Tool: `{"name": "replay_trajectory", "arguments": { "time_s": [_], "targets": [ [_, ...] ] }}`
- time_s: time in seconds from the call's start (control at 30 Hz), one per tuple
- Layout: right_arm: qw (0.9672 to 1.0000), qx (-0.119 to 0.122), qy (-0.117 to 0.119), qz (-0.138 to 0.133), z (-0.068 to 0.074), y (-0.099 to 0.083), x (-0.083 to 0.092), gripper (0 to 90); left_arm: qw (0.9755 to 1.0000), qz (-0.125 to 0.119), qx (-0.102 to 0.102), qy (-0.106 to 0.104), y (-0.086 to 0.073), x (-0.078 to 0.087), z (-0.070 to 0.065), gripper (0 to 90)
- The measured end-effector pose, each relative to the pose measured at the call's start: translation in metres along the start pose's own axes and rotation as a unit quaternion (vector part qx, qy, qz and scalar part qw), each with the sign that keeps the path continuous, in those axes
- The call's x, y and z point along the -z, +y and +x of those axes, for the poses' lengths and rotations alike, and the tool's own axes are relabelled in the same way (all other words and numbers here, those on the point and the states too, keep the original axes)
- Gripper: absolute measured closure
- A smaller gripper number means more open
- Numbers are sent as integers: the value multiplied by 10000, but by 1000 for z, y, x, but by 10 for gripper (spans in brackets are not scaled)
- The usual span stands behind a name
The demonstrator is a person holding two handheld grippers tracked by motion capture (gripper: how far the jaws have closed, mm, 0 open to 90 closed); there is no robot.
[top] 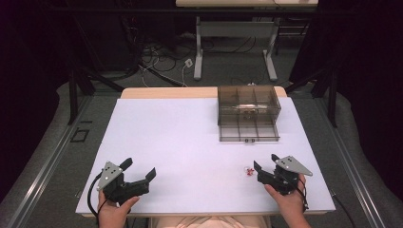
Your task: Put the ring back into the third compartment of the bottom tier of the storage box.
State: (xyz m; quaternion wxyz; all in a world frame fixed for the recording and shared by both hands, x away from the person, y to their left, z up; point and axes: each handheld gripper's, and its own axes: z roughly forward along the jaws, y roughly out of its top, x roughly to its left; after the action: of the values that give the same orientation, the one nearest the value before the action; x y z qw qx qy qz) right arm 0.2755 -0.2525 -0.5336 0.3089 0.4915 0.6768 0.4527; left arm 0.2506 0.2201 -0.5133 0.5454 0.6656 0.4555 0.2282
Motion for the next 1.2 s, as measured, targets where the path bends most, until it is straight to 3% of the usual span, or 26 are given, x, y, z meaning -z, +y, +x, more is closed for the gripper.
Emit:
{"name": "replay_trajectory", "arguments": {
  "time_s": [0.13, 0.5, 0.93, 1.2],
  "targets": [
    [9998, 92, 47, 193, 1, 0, -3, 315, 10000, -28, 20, 8, 0, 1, 0, 31],
    [9977, 13, 374, 564, 7, 1, -15, 368, 10000, -4, 30, 11, 0, 0, 0, 35],
    [9951, 164, 543, 806, 17, -1, -26, 404, 10000, 41, 70, 9, -1, -1, 1, 35],
    [9937, 131, 633, 912, 17, -4, -30, 425, 10000, 47, 76, -7, -1, -2, 1, 38]
  ]
}}
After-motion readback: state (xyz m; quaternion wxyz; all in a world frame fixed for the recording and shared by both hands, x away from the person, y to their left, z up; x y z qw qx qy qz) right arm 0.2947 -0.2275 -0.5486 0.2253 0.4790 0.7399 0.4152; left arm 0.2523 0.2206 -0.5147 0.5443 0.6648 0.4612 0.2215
